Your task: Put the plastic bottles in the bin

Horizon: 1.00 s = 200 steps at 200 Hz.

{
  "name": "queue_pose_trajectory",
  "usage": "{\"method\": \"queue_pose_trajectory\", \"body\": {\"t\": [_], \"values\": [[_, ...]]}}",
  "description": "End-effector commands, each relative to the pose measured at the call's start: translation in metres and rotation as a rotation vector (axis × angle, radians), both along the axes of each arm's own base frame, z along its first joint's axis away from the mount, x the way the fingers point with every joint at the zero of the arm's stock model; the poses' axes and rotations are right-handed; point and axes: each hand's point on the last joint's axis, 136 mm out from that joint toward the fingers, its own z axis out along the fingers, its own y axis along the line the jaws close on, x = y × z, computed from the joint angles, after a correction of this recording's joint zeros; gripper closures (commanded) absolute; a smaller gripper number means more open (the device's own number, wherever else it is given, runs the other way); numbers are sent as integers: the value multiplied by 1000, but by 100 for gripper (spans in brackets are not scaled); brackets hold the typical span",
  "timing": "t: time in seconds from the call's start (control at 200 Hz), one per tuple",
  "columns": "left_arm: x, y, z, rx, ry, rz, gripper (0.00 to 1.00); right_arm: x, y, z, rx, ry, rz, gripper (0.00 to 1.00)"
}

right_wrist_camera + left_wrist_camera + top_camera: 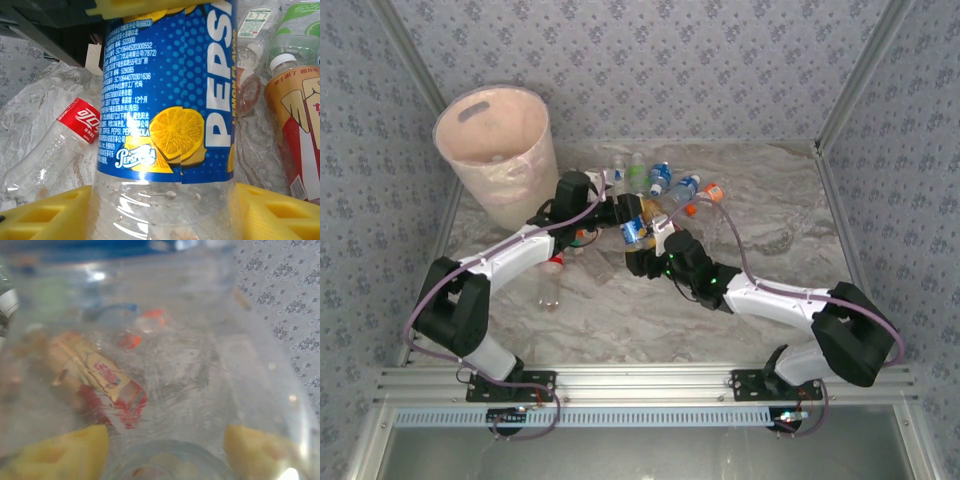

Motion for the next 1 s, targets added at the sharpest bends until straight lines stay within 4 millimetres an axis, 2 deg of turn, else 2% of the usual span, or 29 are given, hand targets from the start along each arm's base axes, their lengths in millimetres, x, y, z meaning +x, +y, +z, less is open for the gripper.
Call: {"method": "queue_pose_trajectory", "body": {"t": [0.0, 0.165, 0.33, 0.505, 0.7, 0.844, 0.994], "values": [[-3, -3, 22, -19, -83, -22, 43, -11, 14, 31, 84, -66, 109, 22], [1, 2, 28, -2, -111, 14, 44, -13, 8, 37, 79, -84, 128, 0], [5, 11, 32, 39, -128, 58, 45, -6, -14, 47, 73, -121, 37, 0], [9, 25, 42, 107, -172, 107, 45, 4, -50, 57, 37, -155, -123, 0], [11, 34, 54, 116, -197, 125, 45, 5, -72, 68, 59, -185, -199, 0], [18, 50, 80, 166, -265, 172, 45, 10, -94, 73, 123, -189, -281, 0], [20, 71, 128, 257, -413, 228, 45, 20, -118, 69, 146, -130, -376, 0]]}}
